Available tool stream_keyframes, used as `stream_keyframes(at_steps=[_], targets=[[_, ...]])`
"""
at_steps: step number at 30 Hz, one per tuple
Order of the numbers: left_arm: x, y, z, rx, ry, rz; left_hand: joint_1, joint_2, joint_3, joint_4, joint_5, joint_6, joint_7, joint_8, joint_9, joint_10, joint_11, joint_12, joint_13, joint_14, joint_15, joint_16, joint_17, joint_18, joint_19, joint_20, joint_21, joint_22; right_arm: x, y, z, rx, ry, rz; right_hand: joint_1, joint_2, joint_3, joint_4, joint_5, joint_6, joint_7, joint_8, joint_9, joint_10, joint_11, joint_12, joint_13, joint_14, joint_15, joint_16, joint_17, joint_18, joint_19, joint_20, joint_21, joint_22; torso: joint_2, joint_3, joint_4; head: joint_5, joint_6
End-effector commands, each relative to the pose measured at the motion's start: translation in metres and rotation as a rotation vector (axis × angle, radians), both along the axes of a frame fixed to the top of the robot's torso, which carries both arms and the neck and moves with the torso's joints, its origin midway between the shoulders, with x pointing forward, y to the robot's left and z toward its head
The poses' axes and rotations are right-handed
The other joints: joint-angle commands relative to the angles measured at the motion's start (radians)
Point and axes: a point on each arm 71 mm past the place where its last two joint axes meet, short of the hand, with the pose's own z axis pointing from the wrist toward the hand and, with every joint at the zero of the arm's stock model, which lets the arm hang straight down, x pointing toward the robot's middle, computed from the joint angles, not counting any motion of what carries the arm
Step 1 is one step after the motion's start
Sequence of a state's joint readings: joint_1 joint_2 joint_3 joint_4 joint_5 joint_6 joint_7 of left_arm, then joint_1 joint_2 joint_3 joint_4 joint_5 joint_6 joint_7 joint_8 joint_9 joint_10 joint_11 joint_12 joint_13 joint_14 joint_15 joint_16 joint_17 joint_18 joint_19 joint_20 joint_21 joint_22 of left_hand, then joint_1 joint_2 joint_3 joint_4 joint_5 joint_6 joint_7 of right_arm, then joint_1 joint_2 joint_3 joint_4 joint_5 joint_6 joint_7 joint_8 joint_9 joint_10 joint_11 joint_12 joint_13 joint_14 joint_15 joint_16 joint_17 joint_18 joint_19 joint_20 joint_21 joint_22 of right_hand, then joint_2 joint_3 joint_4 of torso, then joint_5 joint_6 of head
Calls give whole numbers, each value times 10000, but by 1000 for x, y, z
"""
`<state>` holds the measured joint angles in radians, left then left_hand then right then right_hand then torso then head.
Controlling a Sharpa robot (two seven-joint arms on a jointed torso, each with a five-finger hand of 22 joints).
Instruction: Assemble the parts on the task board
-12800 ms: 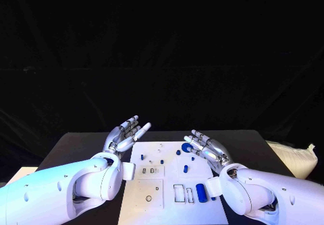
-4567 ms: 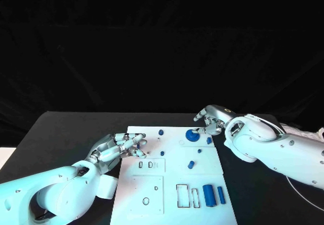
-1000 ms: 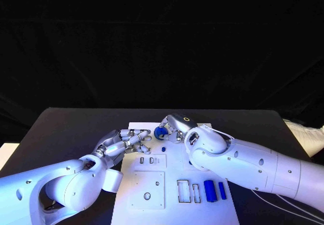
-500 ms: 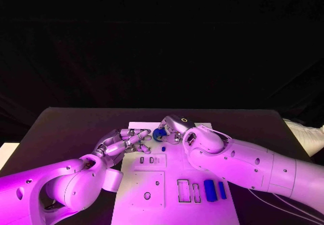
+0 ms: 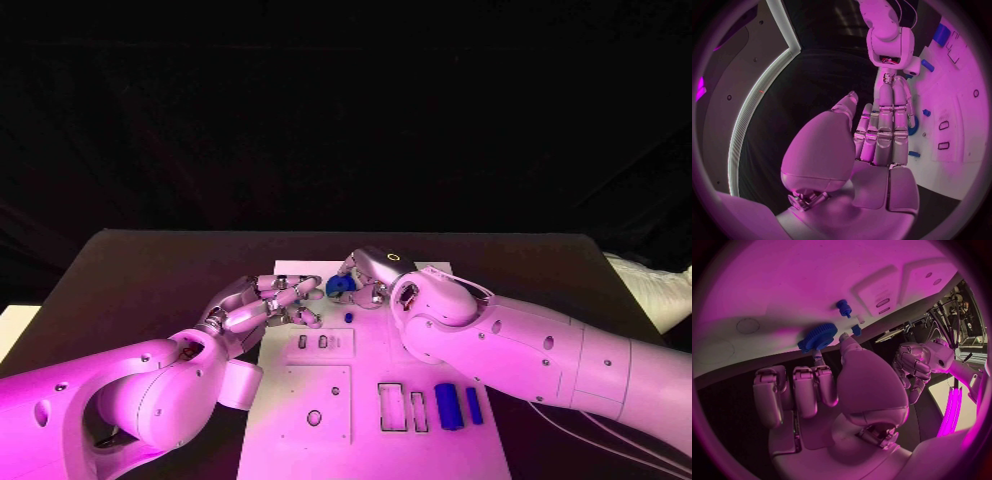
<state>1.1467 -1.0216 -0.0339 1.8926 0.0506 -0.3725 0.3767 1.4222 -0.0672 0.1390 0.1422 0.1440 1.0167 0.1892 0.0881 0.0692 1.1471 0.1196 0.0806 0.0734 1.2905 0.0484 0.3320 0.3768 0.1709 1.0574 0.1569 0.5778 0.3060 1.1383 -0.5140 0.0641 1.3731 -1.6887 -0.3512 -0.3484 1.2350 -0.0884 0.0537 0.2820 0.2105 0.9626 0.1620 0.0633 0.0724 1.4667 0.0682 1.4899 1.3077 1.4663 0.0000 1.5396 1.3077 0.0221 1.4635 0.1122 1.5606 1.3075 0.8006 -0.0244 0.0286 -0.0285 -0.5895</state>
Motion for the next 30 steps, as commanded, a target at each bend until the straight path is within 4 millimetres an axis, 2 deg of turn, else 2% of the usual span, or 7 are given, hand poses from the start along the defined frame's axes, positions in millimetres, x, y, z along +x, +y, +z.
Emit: stream_keyframes(at_steps=[1, 6, 11, 18, 20, 23, 30], targets=[[0, -2, 1, -117, -30, -166, 54, 27, -1, -41, -60, -17, 76, -34, -4, -23, 75, -56, 9, -68, 29, -50, 9, 94, -70, -27, 36, 8, 1, -4, -8, -348, 644, -244, -275, 110, -108, 87, 203, -38, 2, 10, 18, 627, 88, -13, 2048, 872, 65, -1, 1839, -158, 874, 62, 4, 2387, 1, 5, 7, -3, -4], [0, -2, 1, -111, -28, -157, 54, 27, -1, -41, -60, -17, 76, -34, -4, -23, 75, -56, 9, -68, 29, -50, 9, 94, -70, -27, 36, 8, 3, -8, -10, -328, 872, -470, -684, 327, -295, 91, 550, 10, -13, 12, 34, 635, 78, -1, 2061, 875, 57, 3, 1853, -160, 882, 57, 8, 2398, 5, 6, -3, -10, -5], [0, -1, 1, -108, -29, -149, 54, 27, -1, -41, -60, -17, 76, -34, -4, -23, 75, -56, 9, -68, 29, -50, 9, 94, -70, -27, 36, 8, 5, -13, -11, -214, 868, -730, -816, 385, -418, 79, 783, -8, -8, 0, 32, 631, 81, -10, 2058, 874, 57, 2, 1852, -159, 879, 56, 6, 2395, 2, 7, 2, -21, 7], [0, -1, 1, -106, -31, -141, 48, 27, -2, -43, -62, -21, 80, -40, -4, -28, 79, -63, 8, -70, 31, -55, 18, 94, -75, -25, 41, 12, 1, -14, -8, 13, 376, -561, -498, 416, -456, -42, 858, -13, -10, 5, 34, 649, 78, 19, 2083, 888, 57, 27, 1915, -176, 932, 56, 32, 2460, -1, 20, -10, -17, 14], [-1, -1, 1, -107, -33, -140, 48, 27, -2, -43, -62, -21, 80, -40, -4, -28, 79, -63, 8, -70, 31, -55, 18, 94, -75, -25, 41, 12, 0, -15, -7, 96, 269, -497, -391, 421, -460, -77, 821, -7, -12, 6, 36, 648, 77, 16, 2082, 889, 56, 27, 1917, -175, 928, 55, 30, 2455, -2, -1, -3, -38, 22], [-1, -1, 1, -107, -34, -137, 48, 27, -2, -46, -63, -25, 82, -45, -5, -34, 82, -69, 7, -71, 33, -58, 24, 94, -78, -24, 44, 15, -2, -16, -5, 316, 37, -382, -255, 427, -460, -122, 793, 6, -16, 9, 39, 643, 73, 4, 2075, 886, 53, 23, 1907, -176, 932, 54, 32, 2459, 0, -1, 7, -37, 21], [-1, 1, 1, -93, -38, -101, 48, 27, -2, -48, -63, -27, 84, -48, -5, -38, 83, -73, 6, -72, 34, -60, 28, 93, -80, -24, 47, 17, -11, -30, 8, 1318, -782, -95, 82, 460, -423, -243, 837, 70, -34, 19, 51, 639, 56, -9, 2070, 875, 39, 2, 1861, -172, 919, 44, 25, 2444, -6, 6, -13, -37, 44]])
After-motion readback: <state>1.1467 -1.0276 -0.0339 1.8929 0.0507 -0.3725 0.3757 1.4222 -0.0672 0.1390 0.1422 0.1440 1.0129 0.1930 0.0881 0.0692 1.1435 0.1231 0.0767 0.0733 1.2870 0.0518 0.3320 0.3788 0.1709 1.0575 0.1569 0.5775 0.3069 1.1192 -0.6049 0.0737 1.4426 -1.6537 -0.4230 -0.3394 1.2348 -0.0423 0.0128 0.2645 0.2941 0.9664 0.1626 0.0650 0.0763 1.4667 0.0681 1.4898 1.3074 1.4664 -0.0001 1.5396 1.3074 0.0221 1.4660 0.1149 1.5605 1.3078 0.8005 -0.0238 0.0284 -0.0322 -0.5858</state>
